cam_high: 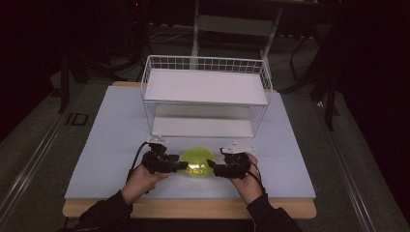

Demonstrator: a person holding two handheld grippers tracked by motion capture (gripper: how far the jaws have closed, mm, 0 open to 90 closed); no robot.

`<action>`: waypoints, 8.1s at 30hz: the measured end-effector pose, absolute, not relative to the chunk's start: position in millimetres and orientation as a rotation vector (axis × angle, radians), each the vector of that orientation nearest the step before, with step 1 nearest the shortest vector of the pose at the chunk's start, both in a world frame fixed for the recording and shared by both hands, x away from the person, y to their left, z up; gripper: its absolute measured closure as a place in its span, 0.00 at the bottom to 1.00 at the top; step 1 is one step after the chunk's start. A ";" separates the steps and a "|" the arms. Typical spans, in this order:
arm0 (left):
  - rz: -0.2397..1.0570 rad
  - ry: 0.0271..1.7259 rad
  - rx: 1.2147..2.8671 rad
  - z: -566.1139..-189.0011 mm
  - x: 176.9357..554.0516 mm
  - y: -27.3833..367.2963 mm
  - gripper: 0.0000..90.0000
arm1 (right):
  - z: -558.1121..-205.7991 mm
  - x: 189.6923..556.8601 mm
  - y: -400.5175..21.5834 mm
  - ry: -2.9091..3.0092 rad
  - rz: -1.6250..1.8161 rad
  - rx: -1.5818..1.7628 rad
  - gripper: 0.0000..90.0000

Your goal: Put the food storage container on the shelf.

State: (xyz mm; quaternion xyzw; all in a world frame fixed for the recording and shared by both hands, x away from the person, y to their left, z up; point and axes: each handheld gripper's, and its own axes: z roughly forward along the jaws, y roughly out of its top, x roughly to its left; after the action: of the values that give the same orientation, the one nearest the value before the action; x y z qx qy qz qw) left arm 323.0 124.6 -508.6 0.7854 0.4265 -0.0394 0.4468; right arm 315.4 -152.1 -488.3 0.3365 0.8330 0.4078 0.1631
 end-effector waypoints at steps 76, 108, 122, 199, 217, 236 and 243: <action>0.044 0.886 1.765 -346.9 327.7 141.3 0.93 | -326.7 337.7 -150.7 2.257 1.430 1.156 0.88; 0.152 0.973 1.757 -311.9 403.8 122.8 0.90 | -287.3 418.3 -154.2 2.255 1.383 1.302 0.89; 0.142 1.015 1.760 -320.7 430.0 125.8 0.88 | -287.0 453.8 -146.6 2.332 1.304 1.437 0.89; 0.249 0.872 1.686 -316.4 390.0 109.6 0.16 | -292.8 423.4 -150.3 2.304 1.372 1.292 0.23; 0.231 0.763 1.739 -368.8 351.6 109.2 0.08 | -337.2 381.7 -160.3 2.341 1.394 1.173 0.18; 0.196 0.697 1.839 -434.1 304.7 121.3 0.08 | -418.8 325.5 -165.1 2.431 1.337 0.971 0.15; 0.176 0.700 1.859 -458.4 295.4 127.7 0.08 | -442.9 311.8 -173.8 2.438 1.335 0.953 0.15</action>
State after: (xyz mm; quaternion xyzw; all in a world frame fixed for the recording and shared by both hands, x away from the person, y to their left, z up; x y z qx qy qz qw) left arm 295.4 127.7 -458.4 0.7830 0.2946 0.0743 0.5428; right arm 311.8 -173.8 -442.9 0.3228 0.8255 0.4519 0.1012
